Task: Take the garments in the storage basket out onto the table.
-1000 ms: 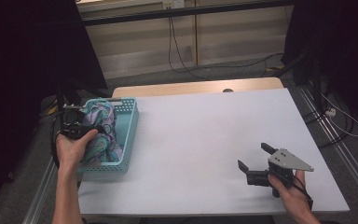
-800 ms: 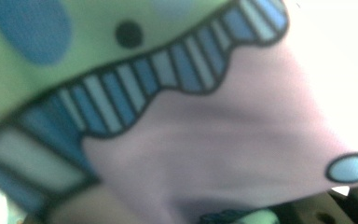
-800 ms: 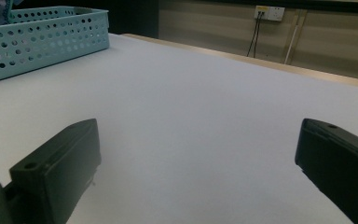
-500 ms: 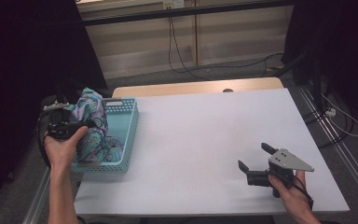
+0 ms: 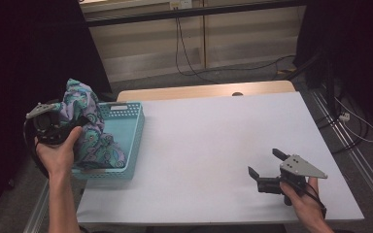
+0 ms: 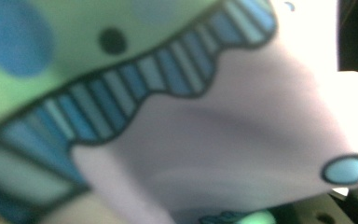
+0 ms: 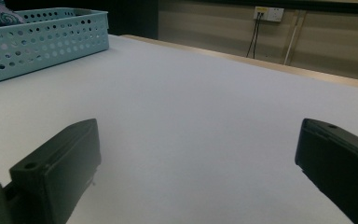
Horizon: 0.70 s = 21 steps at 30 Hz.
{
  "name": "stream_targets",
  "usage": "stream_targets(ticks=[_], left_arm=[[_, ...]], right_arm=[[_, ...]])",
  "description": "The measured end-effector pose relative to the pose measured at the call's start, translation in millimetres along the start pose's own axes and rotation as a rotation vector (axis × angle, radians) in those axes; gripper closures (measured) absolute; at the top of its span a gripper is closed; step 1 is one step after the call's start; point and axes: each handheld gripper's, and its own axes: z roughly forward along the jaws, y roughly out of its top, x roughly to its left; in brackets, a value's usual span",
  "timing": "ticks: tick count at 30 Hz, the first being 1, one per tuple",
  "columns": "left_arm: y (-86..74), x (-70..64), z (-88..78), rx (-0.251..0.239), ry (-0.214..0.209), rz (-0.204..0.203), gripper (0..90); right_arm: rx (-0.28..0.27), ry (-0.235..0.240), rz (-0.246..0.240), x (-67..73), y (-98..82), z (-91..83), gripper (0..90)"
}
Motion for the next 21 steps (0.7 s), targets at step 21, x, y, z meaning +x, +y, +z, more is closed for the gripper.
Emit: stream_targets(ticks=[21], left_arm=[[10.6, -28.9, -17.0, -0.363, 0.011, 0.058, 69.3]], right_arm=[[-0.001, -0.007, 0.002, -0.6, -0.2, -0.8, 0.0]])
